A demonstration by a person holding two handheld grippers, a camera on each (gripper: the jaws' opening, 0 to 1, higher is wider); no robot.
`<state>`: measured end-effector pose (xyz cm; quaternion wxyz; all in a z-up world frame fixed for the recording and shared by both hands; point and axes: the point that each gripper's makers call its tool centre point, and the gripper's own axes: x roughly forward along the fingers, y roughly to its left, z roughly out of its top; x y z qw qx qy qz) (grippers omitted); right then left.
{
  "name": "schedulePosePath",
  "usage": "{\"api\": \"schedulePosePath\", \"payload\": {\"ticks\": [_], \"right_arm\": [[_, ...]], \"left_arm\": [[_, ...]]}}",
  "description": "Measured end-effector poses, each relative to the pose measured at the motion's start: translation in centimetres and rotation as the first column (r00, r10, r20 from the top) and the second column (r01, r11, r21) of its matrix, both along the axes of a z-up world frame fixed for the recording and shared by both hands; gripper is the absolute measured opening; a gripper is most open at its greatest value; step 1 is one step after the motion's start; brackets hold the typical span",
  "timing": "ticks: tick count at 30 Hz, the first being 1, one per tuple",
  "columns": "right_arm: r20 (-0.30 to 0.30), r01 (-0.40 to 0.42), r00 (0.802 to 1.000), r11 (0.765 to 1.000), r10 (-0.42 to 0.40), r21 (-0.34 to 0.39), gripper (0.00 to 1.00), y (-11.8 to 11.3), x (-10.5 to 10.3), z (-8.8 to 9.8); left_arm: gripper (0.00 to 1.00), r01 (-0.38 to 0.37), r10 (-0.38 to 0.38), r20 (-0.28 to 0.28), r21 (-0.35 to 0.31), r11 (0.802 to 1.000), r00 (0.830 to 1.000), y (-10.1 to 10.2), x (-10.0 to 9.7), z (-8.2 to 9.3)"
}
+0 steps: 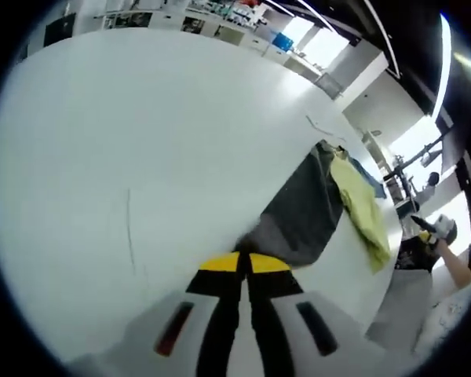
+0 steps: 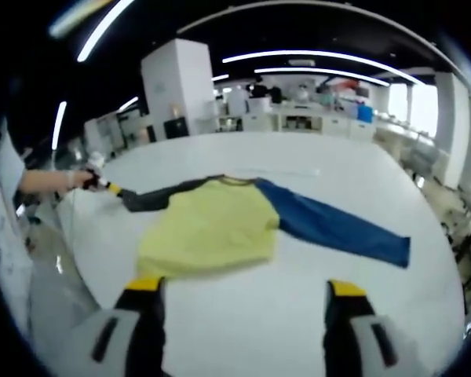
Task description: Fold the garment on the visible template until the final outline fits inside the template.
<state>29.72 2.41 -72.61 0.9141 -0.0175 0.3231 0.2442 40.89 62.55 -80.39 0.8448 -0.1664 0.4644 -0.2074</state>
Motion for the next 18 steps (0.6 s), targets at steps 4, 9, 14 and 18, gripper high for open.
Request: {"api": "schedulePosePath", "payload": {"ticks": [4,9,14,18], "right_arm": [[0.007,-0.001,1.0,1.0,0.001,0.006,0.83,0.8,-0.3,0.1],[0.011,0.009,1.0,1.0,-0.009,0.01,0.83,1.3,-0.9,0.3],[0.012,0.025,1.0,1.0,-0.026,0.015,0.83,0.8,-1.5,0.3],[0.006,0.04,0.999,0.999,-0.04,0.016,0.83,0.0,-1.9,0.2]], "left_arm": [[0.0,0.08,-0.079,0.054,-0.016,0.997,0.995,-3.9,1.1,2.7],[0.0,0.144,-0.141,0.077,-0.035,0.989,0.987,-7.7,1.8,3.4],[0.0,0.189,-0.186,0.064,-0.037,0.981,0.98,-11.4,1.5,2.6],[0.0,0.216,-0.214,0.056,-0.038,0.976,0.975,-12.4,2.0,1.8]]}}
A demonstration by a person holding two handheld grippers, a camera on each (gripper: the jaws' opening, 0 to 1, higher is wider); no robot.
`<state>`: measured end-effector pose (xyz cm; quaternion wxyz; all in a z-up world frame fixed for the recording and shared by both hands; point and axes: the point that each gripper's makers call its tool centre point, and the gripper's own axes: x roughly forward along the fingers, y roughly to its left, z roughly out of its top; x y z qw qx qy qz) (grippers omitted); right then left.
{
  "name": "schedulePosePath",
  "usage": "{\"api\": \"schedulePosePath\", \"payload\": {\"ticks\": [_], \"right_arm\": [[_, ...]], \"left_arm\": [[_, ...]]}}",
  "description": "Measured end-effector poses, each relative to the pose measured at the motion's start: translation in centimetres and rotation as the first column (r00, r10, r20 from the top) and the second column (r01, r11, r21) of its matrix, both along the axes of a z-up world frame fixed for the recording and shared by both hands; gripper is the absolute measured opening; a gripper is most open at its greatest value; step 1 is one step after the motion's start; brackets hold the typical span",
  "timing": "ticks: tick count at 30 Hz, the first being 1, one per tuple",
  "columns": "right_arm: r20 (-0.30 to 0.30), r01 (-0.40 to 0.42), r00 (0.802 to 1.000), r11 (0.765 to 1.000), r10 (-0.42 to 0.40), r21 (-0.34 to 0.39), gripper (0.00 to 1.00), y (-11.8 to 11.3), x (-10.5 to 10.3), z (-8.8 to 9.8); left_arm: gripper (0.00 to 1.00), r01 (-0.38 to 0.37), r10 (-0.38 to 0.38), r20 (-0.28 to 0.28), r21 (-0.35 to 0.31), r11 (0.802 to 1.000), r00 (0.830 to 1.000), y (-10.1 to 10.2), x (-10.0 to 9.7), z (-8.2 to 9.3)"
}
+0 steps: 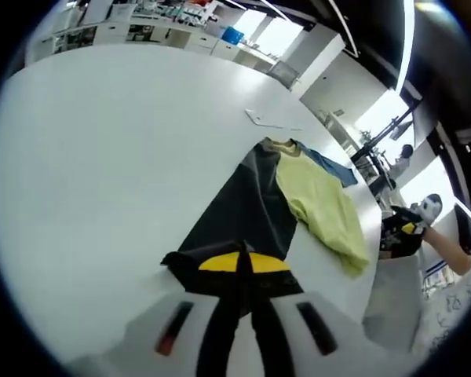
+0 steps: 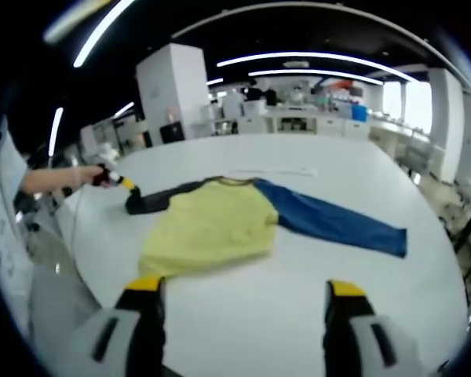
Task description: Fold the garment on the visible template until the final outline fits inside the template.
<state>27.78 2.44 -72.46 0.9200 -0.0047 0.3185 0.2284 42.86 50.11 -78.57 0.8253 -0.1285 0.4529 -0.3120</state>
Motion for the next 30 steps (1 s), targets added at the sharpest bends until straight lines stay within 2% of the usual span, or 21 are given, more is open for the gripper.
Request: {"api": "schedulePosePath", "payload": {"ticks": [4,5,8,11,15,17,19,23,30], "right_arm": [[-0.003,0.019,1.0,1.0,-0.019,0.0,0.83,-0.7,-0.3,-0.1],[-0.004,0.024,1.0,1.0,-0.024,0.003,0.83,-0.7,-0.3,0.0],[-0.007,0.028,1.0,1.0,-0.028,0.002,0.83,-0.6,-0.3,-0.1],[-0.008,0.025,1.0,1.0,-0.025,0.005,0.83,-0.4,-0.2,-0.1],[-0.009,0.014,1.0,1.0,-0.014,0.008,0.83,0.3,0.1,-0.2],[-0.01,0.006,1.0,1.0,-0.006,0.007,0.82,0.7,0.1,-0.2],[-0.012,0.0,1.0,1.0,0.0,0.01,0.82,1.1,0.1,-0.2],[-0.013,-0.001,1.0,1.0,0.001,0.011,0.82,1.0,0.2,-0.3],[-0.018,0.015,1.0,1.0,-0.015,0.006,0.82,-0.2,-0.2,-0.5]], "left_arm": [[0.0,0.019,-0.019,0.007,0.01,1.0,1.0,0.2,0.6,-0.4],[0.01,0.027,-0.027,0.02,0.015,1.0,0.999,-0.7,-0.4,-0.1],[0.08,0.033,-0.033,0.042,0.019,0.999,0.999,0.2,0.5,0.0],[0.15,0.036,-0.037,0.054,0.018,0.999,0.998,-0.4,-0.2,0.6],[0.3,0.04,-0.043,0.08,0.043,0.998,0.996,-0.6,-0.7,1.0],[0.41,0.05,-0.058,0.096,0.088,0.995,0.994,-0.3,-0.7,0.8],[0.47,0.068,-0.082,0.103,0.133,0.989,0.991,0.0,-0.9,0.3],[0.48,0.066,-0.088,0.108,0.189,0.98,0.99,1.5,0.2,-1.0],[0.4,0.038,-0.061,0.096,0.224,0.974,0.994,2.1,0.8,-2.5]]}}
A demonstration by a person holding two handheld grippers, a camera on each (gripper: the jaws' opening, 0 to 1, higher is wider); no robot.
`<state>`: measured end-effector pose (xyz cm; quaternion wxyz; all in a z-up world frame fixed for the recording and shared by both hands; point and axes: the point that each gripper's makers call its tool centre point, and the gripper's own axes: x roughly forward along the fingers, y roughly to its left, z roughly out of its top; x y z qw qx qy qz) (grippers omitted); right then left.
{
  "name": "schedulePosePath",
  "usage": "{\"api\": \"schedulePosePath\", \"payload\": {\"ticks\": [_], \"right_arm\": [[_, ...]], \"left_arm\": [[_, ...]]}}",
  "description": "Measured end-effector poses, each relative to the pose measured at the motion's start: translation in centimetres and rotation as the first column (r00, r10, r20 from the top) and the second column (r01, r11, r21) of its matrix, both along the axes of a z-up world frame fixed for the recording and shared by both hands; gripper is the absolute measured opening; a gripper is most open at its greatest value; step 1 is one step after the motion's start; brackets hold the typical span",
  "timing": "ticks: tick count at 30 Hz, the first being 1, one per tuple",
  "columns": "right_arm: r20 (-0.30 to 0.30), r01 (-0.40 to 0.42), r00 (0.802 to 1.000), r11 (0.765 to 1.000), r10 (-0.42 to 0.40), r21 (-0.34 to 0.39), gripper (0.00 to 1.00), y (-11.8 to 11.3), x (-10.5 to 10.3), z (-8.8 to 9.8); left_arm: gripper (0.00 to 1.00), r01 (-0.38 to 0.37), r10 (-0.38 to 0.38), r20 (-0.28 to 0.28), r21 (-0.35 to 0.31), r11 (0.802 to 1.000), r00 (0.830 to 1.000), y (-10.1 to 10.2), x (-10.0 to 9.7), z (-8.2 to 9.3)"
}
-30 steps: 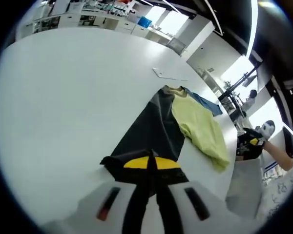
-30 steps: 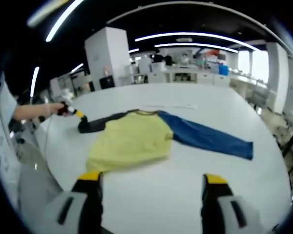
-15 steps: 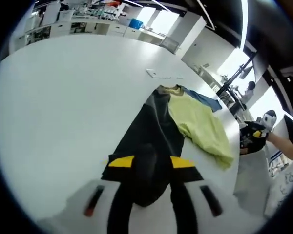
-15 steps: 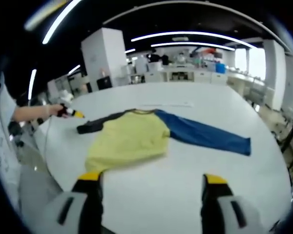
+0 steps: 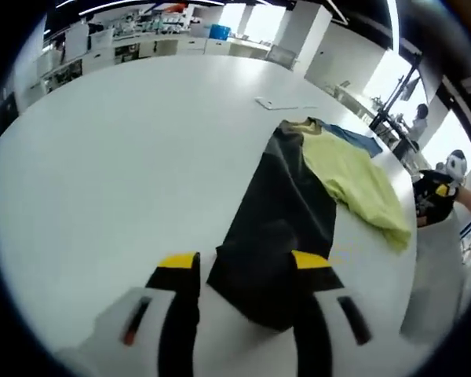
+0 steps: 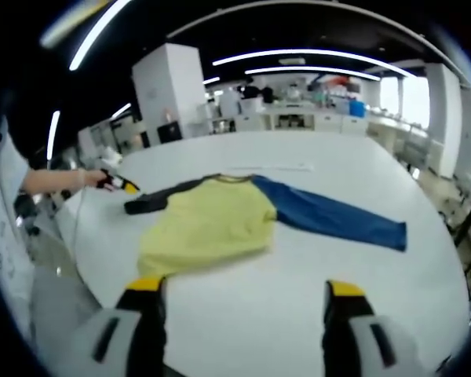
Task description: Fold the garment on the visible template until the final outline fits inside the template.
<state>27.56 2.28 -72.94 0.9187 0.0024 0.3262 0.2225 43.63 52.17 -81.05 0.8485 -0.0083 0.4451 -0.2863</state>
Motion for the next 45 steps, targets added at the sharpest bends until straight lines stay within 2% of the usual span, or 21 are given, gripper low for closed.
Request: {"api": "schedulePosePath", "payload": {"ticks": [7,9,12,17,18,24,26,31,36,39,41,44,45], "right_arm": [[0.002,0.028,1.0,1.0,-0.028,-0.006,0.82,-0.8,-0.6,0.3],[0.003,0.036,0.999,0.999,-0.036,-0.007,0.82,-1.4,-0.7,0.3],[0.003,0.045,0.999,0.999,-0.045,-0.008,0.82,-1.4,-0.9,0.3],[0.001,0.056,0.998,0.998,-0.056,-0.002,0.82,-1.5,-1.0,0.3],[0.001,0.057,0.998,0.998,-0.057,-0.002,0.82,-1.4,-1.0,0.3],[0.0,0.053,0.999,0.999,-0.053,0.004,0.82,-1.3,-1.2,0.1],[0.003,0.054,0.999,0.998,-0.054,0.006,0.82,-1.1,-1.2,0.2],[0.009,0.048,0.999,0.999,-0.049,0.011,0.82,-1.0,-1.0,0.3],[0.016,0.04,0.999,0.999,-0.04,0.018,0.82,-0.9,-0.8,0.3],[0.02,0.034,0.999,0.999,-0.034,0.02,0.82,-0.5,-0.8,0.5],[0.024,0.031,0.999,0.999,-0.031,0.02,0.82,-0.4,-0.7,0.6],[0.033,0.028,0.999,0.999,-0.029,0.024,0.82,-0.3,-0.5,0.9],[0.036,0.028,0.999,0.999,-0.029,0.026,0.82,-0.3,-0.4,1.0]], "left_arm": [[0.32,-0.028,0.028,-0.019,-0.004,1.0,0.999,1.4,2.2,-1.7],[0.29,-0.031,0.031,-0.03,-0.013,0.999,0.999,1.1,2.1,-1.3],[0.25,-0.033,0.033,-0.028,-0.012,0.999,0.999,1.5,2.8,-1.6],[0.08,-0.037,0.036,-0.034,-0.014,0.999,0.999,1.8,3.4,-2.1],[0.0,-0.036,0.036,-0.037,-0.011,0.999,0.999,2.0,3.4,-2.1],[0.0,-0.048,0.048,-0.047,-0.012,0.999,0.998,2.4,3.2,-2.2],[0.0,-0.068,0.066,-0.055,-0.034,0.997,0.996,2.2,2.7,-1.8],[0.0,-0.081,0.08,-0.026,-0.038,0.996,0.996,2.6,1.8,-0.8],[0.0,-0.125,0.125,-0.015,-0.047,0.991,0.992,3.9,1.1,-0.2],[0.0,-0.19,0.19,-0.007,-0.061,0.98,0.982,5.5,0.8,0.4],[0.0,-0.214,0.214,-0.011,-0.064,0.975,0.977,7.1,1.4,-0.1],[0.0,-0.298,0.297,-0.022,-0.098,0.949,0.955,9.2,1.1,0.0],[0.0,-0.3,0.3,-0.018,-0.096,0.949,0.954,9.9,0.9,0.0]]}}
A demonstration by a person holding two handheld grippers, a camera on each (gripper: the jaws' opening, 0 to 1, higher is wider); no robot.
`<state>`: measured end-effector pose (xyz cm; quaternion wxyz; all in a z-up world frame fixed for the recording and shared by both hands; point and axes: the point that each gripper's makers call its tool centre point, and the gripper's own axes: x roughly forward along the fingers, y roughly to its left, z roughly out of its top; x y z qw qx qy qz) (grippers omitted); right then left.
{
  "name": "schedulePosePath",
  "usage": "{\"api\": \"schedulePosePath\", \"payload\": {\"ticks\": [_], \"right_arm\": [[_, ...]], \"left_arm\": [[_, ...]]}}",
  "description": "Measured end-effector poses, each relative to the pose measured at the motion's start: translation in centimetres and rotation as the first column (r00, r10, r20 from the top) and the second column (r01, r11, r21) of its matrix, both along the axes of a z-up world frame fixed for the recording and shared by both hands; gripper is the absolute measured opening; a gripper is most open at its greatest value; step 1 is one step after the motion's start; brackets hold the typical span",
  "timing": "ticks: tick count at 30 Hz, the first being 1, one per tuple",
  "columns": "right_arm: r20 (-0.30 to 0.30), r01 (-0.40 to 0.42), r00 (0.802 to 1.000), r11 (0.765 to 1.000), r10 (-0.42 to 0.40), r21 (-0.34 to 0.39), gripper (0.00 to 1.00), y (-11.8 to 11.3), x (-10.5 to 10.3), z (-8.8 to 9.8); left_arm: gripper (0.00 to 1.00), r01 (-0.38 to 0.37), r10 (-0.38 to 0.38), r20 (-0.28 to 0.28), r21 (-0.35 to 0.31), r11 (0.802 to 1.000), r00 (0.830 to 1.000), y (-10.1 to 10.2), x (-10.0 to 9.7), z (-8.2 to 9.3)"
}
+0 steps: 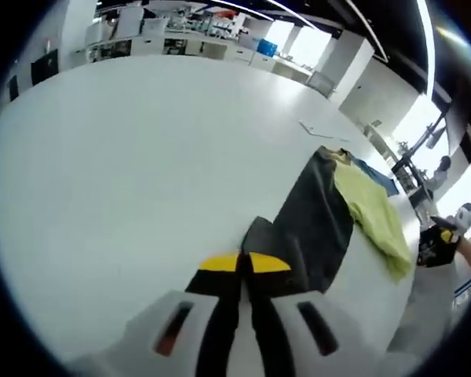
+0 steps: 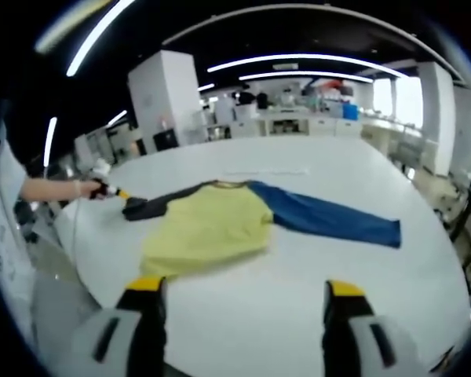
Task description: Fold the garment on the visible template until the final outline fits inside the template.
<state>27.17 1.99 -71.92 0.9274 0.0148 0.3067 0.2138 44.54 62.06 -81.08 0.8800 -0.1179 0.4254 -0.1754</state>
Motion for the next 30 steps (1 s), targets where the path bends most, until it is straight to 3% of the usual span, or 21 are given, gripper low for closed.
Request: {"api": "schedulePosePath", "payload": {"ticks": [8,11,14,17,21,30], "right_arm": [[0.011,-0.026,1.0,1.0,0.026,0.009,0.82,1.0,0.8,0.3],[0.013,-0.041,0.999,0.999,0.041,0.003,0.82,1.5,1.1,0.4],[0.021,-0.049,0.999,0.999,0.049,0.009,0.82,1.9,1.2,0.6],[0.026,-0.055,0.998,0.998,0.054,0.009,0.82,1.9,1.3,0.7],[0.032,-0.055,0.998,0.998,0.055,0.01,0.82,1.1,1.4,0.7],[0.05,-0.046,0.998,0.999,0.045,0.021,0.82,1.4,0.6,1.2]], "left_arm": [[0.0,-0.098,0.098,-0.003,0.008,0.995,0.995,4.0,-1.9,-0.3],[0.0,-0.14,0.14,-0.006,-0.006,0.99,0.99,4.6,-2.9,-0.4],[0.0,-0.169,0.169,-0.015,-0.001,0.986,0.986,4.5,-4.5,-0.6],[0.0,-0.185,0.185,-0.023,-0.006,0.983,0.982,5.1,-4.7,-1.0],[0.0,-0.19,0.19,-0.037,0.007,0.982,0.981,4.3,-7.3,-1.2],[0.0,-0.23,0.229,-0.051,0.002,0.973,0.972,4.1,-8.9,-1.3]]}}
